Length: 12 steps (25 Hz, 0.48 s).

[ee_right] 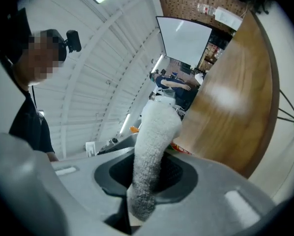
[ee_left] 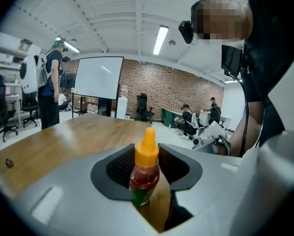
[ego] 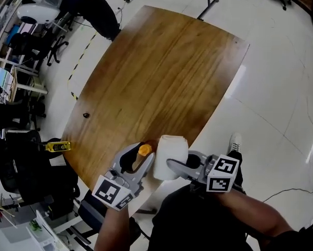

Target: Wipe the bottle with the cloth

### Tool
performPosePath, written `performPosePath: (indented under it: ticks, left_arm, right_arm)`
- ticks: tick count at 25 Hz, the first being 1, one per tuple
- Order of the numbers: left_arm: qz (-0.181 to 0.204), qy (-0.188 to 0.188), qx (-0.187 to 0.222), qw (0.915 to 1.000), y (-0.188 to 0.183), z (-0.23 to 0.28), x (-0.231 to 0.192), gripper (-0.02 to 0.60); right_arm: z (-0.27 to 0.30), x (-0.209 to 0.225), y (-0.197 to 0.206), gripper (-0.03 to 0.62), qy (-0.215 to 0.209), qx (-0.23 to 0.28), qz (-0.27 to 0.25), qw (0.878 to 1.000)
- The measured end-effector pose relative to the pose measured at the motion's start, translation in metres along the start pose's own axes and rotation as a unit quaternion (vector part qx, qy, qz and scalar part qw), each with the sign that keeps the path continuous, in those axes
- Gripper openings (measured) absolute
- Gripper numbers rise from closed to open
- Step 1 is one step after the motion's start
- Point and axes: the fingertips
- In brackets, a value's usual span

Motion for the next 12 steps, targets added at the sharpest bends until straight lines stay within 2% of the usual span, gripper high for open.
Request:
performPosePath:
  ticks: [6, 12]
  left_arm:
    - [0.004, 0.005, 0.001, 1.0000, 0.002, -0.001, 0.002, 0.164]
    - [0.000, 0.009, 0.005, 0.9999, 0.003, -0.001, 0.001, 0.166]
  right_arm:
    - [0.012, 0.009, 0.005, 0.075, 0.024, 0.013, -0.010, 1.000]
    - [0.016, 0.015, 0.010, 0.075, 0.061, -0.017, -0.047, 0.997]
Point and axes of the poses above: the fingertips, and each gripper's own axes: z forward along the fingers, x to its right, y out of its underside, and after that the axes turned 6 degrees about -z, right-handed
